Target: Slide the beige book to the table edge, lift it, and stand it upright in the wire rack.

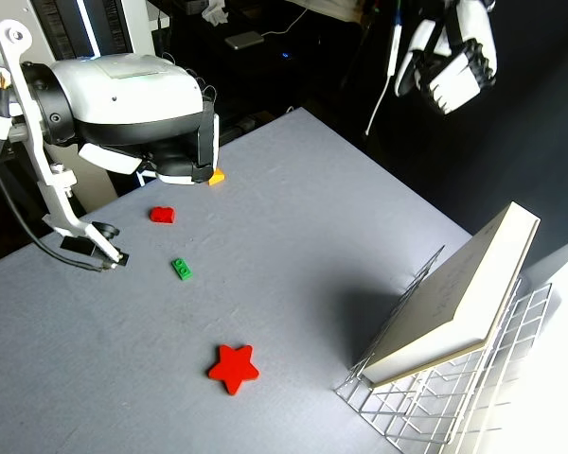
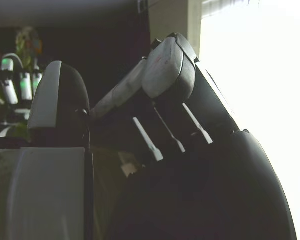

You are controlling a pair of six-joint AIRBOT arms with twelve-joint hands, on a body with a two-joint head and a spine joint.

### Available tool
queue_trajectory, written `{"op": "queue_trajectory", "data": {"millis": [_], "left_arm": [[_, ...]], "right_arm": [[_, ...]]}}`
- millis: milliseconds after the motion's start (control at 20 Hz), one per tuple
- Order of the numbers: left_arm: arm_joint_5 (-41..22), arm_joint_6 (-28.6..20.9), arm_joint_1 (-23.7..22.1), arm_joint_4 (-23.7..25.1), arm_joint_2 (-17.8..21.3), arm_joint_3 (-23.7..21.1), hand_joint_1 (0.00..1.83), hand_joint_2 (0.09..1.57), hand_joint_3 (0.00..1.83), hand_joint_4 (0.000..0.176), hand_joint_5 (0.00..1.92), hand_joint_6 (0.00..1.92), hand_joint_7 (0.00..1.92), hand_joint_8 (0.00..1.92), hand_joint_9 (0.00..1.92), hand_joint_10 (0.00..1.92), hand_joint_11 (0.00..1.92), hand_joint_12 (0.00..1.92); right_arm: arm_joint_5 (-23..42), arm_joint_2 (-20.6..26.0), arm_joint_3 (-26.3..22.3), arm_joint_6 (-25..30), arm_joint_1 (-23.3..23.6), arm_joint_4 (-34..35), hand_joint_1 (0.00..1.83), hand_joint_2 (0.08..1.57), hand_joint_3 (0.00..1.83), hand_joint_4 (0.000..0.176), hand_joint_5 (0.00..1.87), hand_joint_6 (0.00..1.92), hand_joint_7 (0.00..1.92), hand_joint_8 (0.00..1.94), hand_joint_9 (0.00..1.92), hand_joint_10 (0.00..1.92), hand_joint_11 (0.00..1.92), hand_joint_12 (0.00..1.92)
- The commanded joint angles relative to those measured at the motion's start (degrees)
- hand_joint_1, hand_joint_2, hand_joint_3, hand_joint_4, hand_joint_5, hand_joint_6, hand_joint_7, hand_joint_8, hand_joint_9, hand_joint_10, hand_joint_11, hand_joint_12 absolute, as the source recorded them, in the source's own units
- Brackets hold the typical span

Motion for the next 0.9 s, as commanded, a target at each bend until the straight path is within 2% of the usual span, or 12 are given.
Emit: {"op": "queue_trajectory", "data": {"millis": [0,150,500,550,650,850], "left_arm": [[-8.18,-0.61,-0.09,-2.38,0.57,0.27,1.10,1.23,0.03,0.000,1.33,1.92,1.49,1.92,1.53,1.92,1.59,1.92],[-10.96,-1.47,0.65,-2.82,1.29,-0.79,1.06,1.24,0.04,0.000,1.33,1.92,1.50,1.92,1.52,1.92,1.58,1.92],[-11.71,-2.78,0.14,-4.13,1.97,-2.81,1.08,1.22,0.05,0.000,1.27,1.92,1.39,1.92,1.44,1.92,1.52,1.92],[-11.71,-2.99,0.12,-4.15,1.86,-3.01,1.08,1.22,0.05,0.000,1.27,1.92,1.39,1.92,1.44,1.92,1.51,1.92],[-9.98,-4.07,-0.35,-5.06,2.95,-5.26,1.07,1.22,0.05,0.000,1.26,1.92,1.37,1.92,1.43,1.92,1.50,1.92],[-10.23,-5.32,-1.76,-5.01,3.77,-6.76,1.06,1.22,0.06,0.000,1.24,1.92,1.35,1.92,1.42,1.92,1.48,1.92]], "right_arm": [[1.54,0.85,-0.18,-0.95,0.16,5.60,1.30,0.77,0.99,0.176,1.45,1.92,1.54,1.94,1.59,1.92,1.64,1.92],[0.40,2.67,-1.48,-7.38,-2.67,13.17,1.34,0.75,1.03,0.176,1.40,1.92,1.50,1.94,1.55,1.92,1.62,1.92],[1.94,3.55,-1.89,-9.29,-2.41,15.01,1.34,0.76,1.00,0.176,1.37,1.92,1.45,1.94,1.50,1.92,1.57,1.92],[2.51,3.96,-2.08,-11.06,-2.78,16.70,1.33,0.75,1.00,0.176,1.37,1.92,1.45,1.94,1.50,1.92,1.56,1.92],[3.88,3.99,-2.22,-21.68,-3.90,26.57,1.35,0.75,1.00,0.176,1.36,1.92,1.44,1.94,1.48,1.92,1.55,1.92],[6.57,3.15,-2.40,-22.78,-5.42,30.86,1.35,0.76,0.99,0.176,1.37,1.92,1.44,1.94,1.48,1.92,1.53,1.92]]}}
